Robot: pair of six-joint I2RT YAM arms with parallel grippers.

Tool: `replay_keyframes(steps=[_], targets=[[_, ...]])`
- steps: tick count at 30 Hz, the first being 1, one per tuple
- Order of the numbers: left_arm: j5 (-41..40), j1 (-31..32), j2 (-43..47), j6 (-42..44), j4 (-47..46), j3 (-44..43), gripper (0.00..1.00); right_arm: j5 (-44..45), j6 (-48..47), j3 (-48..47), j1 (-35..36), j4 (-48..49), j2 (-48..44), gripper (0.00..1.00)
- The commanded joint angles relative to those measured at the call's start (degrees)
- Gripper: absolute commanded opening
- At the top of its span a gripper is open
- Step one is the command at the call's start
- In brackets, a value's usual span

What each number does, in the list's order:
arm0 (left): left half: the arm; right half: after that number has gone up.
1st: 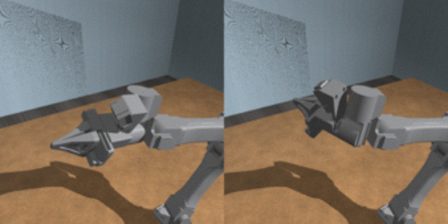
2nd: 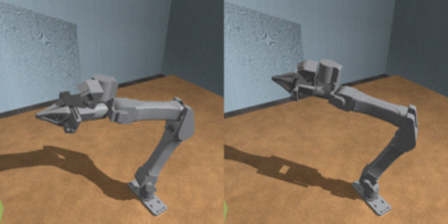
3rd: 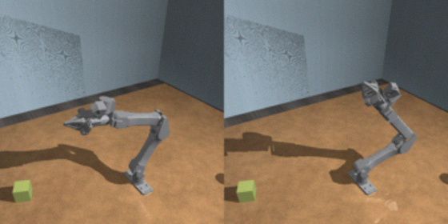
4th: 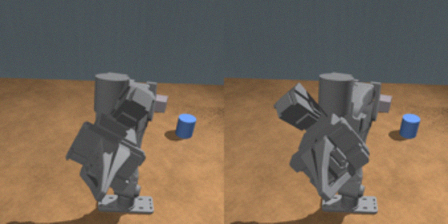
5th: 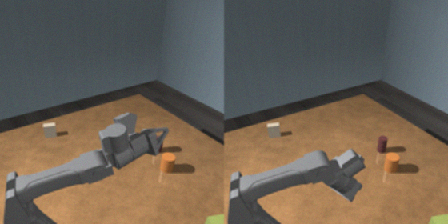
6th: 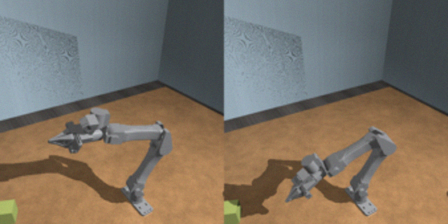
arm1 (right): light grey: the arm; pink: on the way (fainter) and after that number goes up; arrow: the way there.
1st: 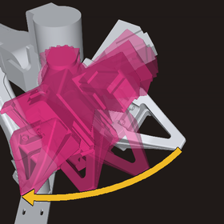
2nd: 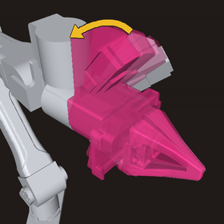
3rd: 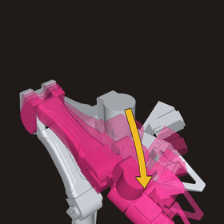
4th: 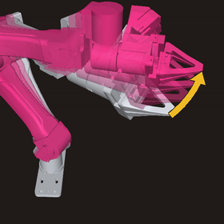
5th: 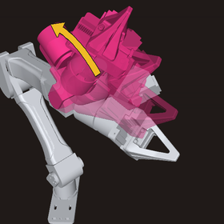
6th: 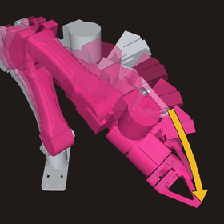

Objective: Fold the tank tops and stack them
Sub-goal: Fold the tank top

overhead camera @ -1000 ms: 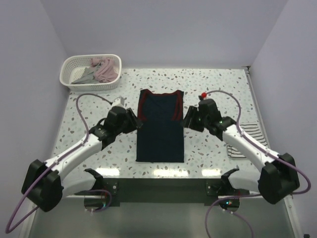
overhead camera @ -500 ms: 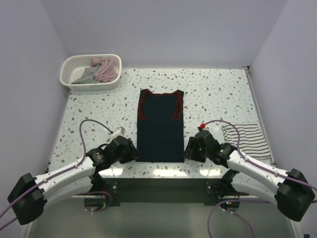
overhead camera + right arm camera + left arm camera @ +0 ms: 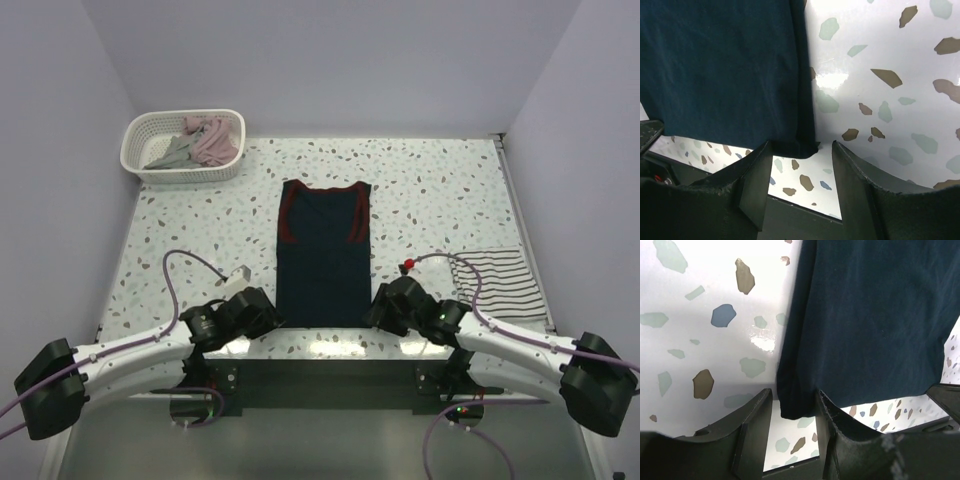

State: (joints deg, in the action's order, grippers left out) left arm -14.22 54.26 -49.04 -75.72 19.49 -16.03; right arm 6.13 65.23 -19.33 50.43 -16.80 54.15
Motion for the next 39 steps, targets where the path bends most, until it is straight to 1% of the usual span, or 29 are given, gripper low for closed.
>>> replay_keyframes(steps=[1, 8, 13, 16, 17, 18, 22, 23, 25, 26, 27, 28, 29, 32, 33, 35, 36, 38, 39], targets=[[-2.3, 1.3, -0.7, -3.5, 2.6, 2.4, 0.44, 3.7, 4.5, 2.0, 1.9, -0.2, -0.1, 0.55], [-3.7, 2.2, -1.0, -4.4, 3.6, 2.8, 0.35, 6.9, 9.9, 5.1, 4.6, 0.0, -1.2, 0.53], [-4.6, 2.9, -1.7, -4.8, 3.4, 3.6, 0.30, 9.6, 13.6, 5.8, 7.4, 1.3, 1.0, 0.51], [-4.5, 3.0, -1.9, -4.9, 2.4, 4.3, 0.27, 11.5, 15.5, 6.2, 9.1, 1.6, 2.3, 0.43], [-4.5, 3.0, -2.0, -4.8, 2.2, 4.3, 0.25, 11.8, 16.1, 6.3, 9.4, 1.6, 2.5, 0.36], [-4.7, 3.1, -1.9, -4.8, 2.2, 4.3, 0.24, 12.1, 16.6, 6.4, 9.9, 1.6, 2.7, 0.32], [-5.0, 3.3, -1.1, -4.3, 2.6, 4.2, 0.19, 13.2, 17.0, 6.7, 10.9, 0.2, 2.8, 0.22], [-5.1, 3.3, -0.8, -4.2, 2.7, 4.2, 0.14, 13.5, 16.9, 6.6, 10.9, 0.0, 2.6, 0.15], [-5.0, 3.6, 0.1, -3.5, 2.7, 3.9, 0.09, 13.6, 15.7, 5.8, 11.5, -1.0, 2.5, 0.07], [-5.0, 3.7, 0.5, -3.2, 3.0, 3.7, 0.03, 13.6, 15.0, 5.4, 11.8, -1.3, 2.3, 0.02], [-5.0, 4.2, 1.4, -2.9, 3.4, 3.6, 0.00, 13.7, 13.9, 4.7, 12.6, -1.8, 2.2, 0.00], [-4.9, 4.4, 1.8, -2.8, 3.7, 2.9, 0.00, 14.1, 13.4, 3.3, 13.4, -3.3, 2.3, 0.00], [-4.9, 4.7, 2.4, -2.8, 4.8, 2.7, 0.00, 14.6, 13.3, 2.5, 14.3, -4.2, 2.1, 0.00], [-4.7, 7.0, 5.3, -3.6, 6.7, 2.0, 0.00, 17.7, 14.3, -0.8, 20.1, -7.9, 1.9, 0.00], [-4.9, 9.2, 6.0, -4.8, 7.3, 1.8, 0.00, 20.0, 15.8, -1.7, 23.6, -10.2, 2.0, 0.00], [-5.7, 12.0, 7.4, -6.6, 10.1, 0.5, 0.00, 22.2, 17.2, -4.2, 27.2, -12.1, 2.2, 0.00], [-7.1, 15.1, 8.8, -8.5, 11.4, -0.2, 0.00, 23.1, 18.5, -5.2, 30.5, -13.9, 2.5, 0.00], [-9.4, 17.9, 10.4, -10.9, 15.6, -3.5, 0.00, 25.9, 19.1, -8.9, 33.5, -15.7, 3.3, 0.00], [-10.1, 20.2, 10.9, -11.4, 16.9, -4.8, 0.00, 26.9, 19.8, -10.4, 36.1, -16.9, 3.8, 0.00]])
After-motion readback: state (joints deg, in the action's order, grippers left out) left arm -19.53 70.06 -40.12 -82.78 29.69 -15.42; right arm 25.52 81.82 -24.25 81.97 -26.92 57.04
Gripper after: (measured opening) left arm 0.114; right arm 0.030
